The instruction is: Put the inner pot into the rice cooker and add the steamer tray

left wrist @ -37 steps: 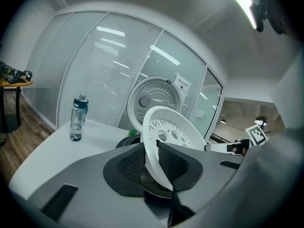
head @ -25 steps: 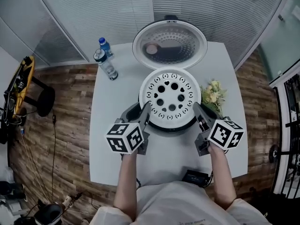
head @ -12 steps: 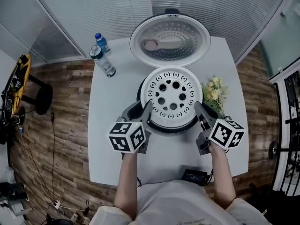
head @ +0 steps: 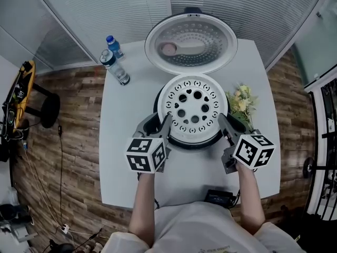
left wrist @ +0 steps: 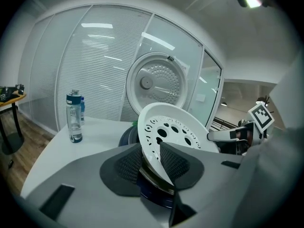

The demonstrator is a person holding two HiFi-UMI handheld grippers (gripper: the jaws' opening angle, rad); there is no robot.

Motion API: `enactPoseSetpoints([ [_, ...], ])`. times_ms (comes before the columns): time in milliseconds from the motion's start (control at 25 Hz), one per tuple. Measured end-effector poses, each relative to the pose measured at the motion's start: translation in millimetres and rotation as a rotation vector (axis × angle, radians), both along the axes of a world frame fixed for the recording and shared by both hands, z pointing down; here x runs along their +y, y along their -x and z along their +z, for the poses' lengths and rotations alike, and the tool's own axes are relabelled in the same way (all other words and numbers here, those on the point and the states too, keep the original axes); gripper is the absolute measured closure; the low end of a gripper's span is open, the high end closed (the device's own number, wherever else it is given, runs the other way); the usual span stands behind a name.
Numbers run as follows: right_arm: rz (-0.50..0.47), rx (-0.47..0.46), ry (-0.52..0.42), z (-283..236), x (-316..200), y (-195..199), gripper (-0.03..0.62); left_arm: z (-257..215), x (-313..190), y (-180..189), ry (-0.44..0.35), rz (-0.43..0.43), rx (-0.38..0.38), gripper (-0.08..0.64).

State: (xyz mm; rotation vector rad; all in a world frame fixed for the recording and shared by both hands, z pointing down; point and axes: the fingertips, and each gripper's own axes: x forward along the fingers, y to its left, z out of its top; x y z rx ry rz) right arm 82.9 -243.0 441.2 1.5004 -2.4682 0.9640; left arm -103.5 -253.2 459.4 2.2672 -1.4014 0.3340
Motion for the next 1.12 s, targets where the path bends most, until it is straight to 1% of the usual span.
enactPoseSetpoints([
  [240,-0.021,0.104,-0.010,3.8,-3.1,-1.1,0.508,1.1,-3.4,-2.6,-0.006,0.001,-0.049,0.440],
  [440,-0.022,0.169,-0.023,6.4,-2.4,1.9,0.505,2.9,-3.3,0.0,-0.015,-0.003,-0.101,0.430],
  [480,-0.023,0.179,-0.024,7.0,-2.8,2.4,0.503,3.9,-3.6,0.6,-0.018,-0.003,-0.120,0.428],
  [600,-0.028,0.198,-0.027,6.9,-3.2,3.9,0.500,5.9,-3.9,1.6,-0.040,0.000,-0.217,0.416],
  [640,-0.029,0.208,-0.028,6.6,-3.4,4.3,0.499,5.9,-4.2,1.8,-0.046,0.000,-0.239,0.411],
  [800,-0.035,0.262,-0.029,6.6,-7.7,1.0,0.491,5.8,-9.0,-1.7,-0.046,0.003,-0.256,0.408],
  [920,-0.044,0.322,-0.038,6.2,-8.2,-1.0,0.480,6.1,-9.0,-2.5,-0.050,0.006,-0.282,0.405],
  [1040,-0.051,0.401,-0.054,6.2,-6.8,1.0,0.468,7.4,-7.8,-0.1,-0.048,0.009,-0.305,0.400],
  [1120,-0.059,0.465,-0.063,5.3,-8.5,1.1,0.463,7.7,-9.2,0.4,-0.045,0.017,-0.349,0.394],
])
